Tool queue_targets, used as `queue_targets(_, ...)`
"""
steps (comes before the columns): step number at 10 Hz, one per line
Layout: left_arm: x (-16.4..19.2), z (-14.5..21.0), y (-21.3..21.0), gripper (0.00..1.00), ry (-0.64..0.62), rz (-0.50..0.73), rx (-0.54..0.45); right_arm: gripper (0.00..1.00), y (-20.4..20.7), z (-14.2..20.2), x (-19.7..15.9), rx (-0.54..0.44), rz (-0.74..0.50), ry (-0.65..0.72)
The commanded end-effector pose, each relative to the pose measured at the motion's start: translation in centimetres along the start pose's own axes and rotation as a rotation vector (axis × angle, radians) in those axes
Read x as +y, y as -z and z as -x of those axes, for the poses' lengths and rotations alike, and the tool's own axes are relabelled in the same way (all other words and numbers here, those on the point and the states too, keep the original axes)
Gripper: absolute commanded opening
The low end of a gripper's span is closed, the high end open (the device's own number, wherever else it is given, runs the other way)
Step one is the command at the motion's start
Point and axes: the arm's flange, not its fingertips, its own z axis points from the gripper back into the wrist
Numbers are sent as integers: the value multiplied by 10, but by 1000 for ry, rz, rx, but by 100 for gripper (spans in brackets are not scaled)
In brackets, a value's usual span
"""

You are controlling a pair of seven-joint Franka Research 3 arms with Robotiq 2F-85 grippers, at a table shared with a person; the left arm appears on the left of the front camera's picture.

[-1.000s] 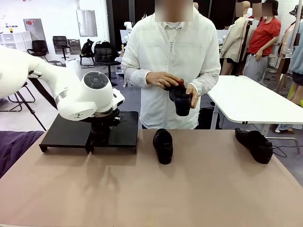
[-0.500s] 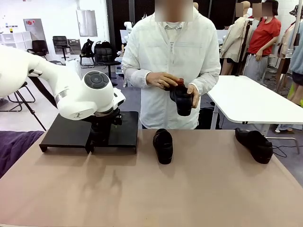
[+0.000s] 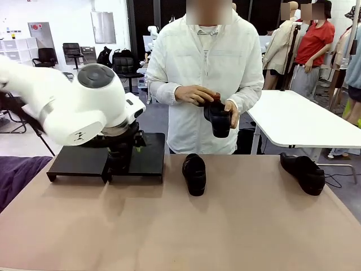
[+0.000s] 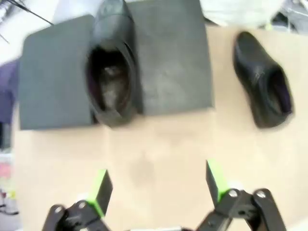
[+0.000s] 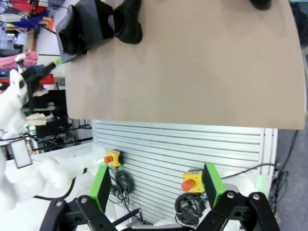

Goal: Organize the shoes by placing them on the stand.
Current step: Place the Shoe from the middle of the table onto the Shoes Stand.

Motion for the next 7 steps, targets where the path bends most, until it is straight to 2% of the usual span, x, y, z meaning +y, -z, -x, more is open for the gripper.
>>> queue_targets(1, 44, 10, -57, 100, 217, 302, 381, 100, -5, 0, -2, 6, 3, -24)
queue_targets(2, 65, 9, -61, 100, 255, 368, 501, 100, -5, 0, -2, 6, 3, -24)
queue_targets(3, 90, 10, -62, 100, 314, 515, 581, 100, -5, 0, -2, 6, 3, -24)
queue_targets(4, 122, 11, -58, 100, 238, 633, 599, 100, -5, 0, -2, 6, 3, -24)
queue_targets(5, 157, 20, -60, 100, 197, 758, 579, 100, -5, 0, -2, 6, 3, -24)
queue_targets(7, 237, 63, -96, 100, -59, 801, 417, 100, -5, 0, -2, 6, 3, -24)
